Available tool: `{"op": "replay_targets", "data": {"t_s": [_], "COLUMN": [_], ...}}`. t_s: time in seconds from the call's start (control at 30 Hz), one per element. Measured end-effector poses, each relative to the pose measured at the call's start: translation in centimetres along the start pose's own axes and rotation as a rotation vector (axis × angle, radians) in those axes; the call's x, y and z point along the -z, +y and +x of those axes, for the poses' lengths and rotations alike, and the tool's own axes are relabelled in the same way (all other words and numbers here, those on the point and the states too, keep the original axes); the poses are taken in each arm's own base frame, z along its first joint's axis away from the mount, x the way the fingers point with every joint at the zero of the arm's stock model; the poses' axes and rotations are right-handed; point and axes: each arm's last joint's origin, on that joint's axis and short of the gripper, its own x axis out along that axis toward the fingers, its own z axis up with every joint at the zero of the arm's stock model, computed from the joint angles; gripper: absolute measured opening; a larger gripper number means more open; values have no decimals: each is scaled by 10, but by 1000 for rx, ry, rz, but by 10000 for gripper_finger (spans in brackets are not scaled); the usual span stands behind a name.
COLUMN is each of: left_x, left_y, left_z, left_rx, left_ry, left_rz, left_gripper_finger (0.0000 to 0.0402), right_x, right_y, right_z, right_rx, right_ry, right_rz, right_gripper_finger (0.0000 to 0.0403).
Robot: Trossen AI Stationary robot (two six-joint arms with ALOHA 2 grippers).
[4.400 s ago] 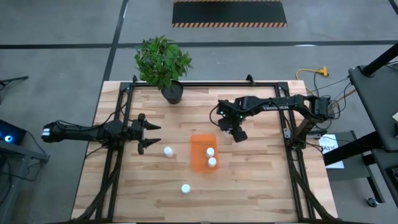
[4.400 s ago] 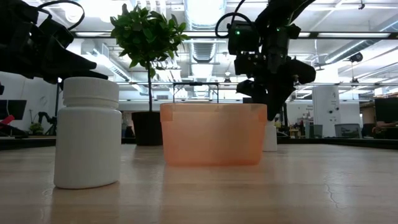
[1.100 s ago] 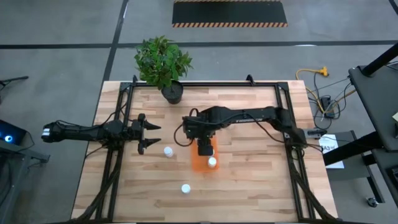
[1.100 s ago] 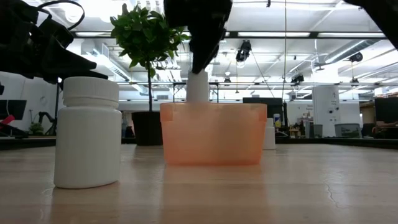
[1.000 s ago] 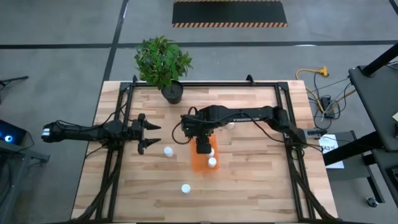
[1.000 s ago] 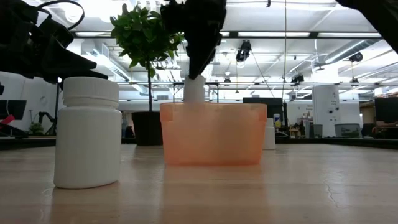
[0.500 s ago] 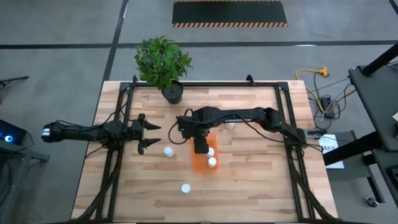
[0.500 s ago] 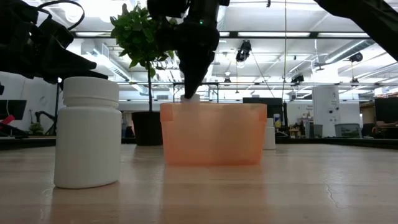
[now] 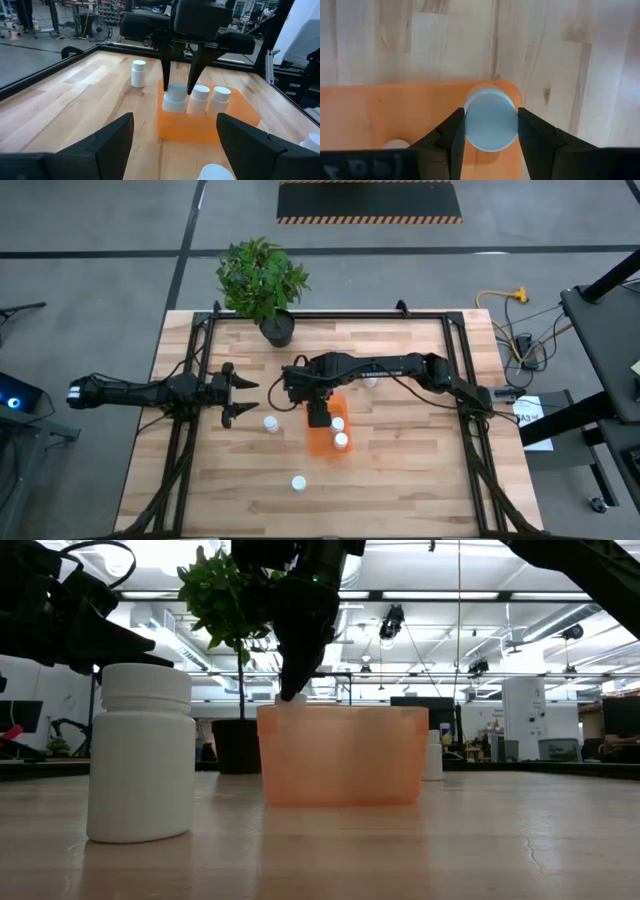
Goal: Pick and place pill bottles into a basket
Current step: Put the white pill bottle into the orange container
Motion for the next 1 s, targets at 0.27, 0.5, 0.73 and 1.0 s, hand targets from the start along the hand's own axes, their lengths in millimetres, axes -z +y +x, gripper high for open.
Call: {"op": "replay_targets", "data": {"t_s": [0.27,0.5,0.73,1.0], "left_x": [0,0,0,0], "left_y": [0,0,0,0], "left_z": [0,0,0,0], "left_rx": [0,0,0,0], "left_ry": [0,0,0,0], "left_rz": [0,0,0,0], "left_gripper_finger": [267,267,267,267], "right_x": [0,3,7,5], "right_y": [0,0,1,2], "right_z": [0,5,15,21], "right_rx": [0,-2,-4,-4], "right_ry": [-1,18,50,18], "right_rz": [-4,-6,-18,-28], "right_gripper_finger": [139,139,139,139]}}
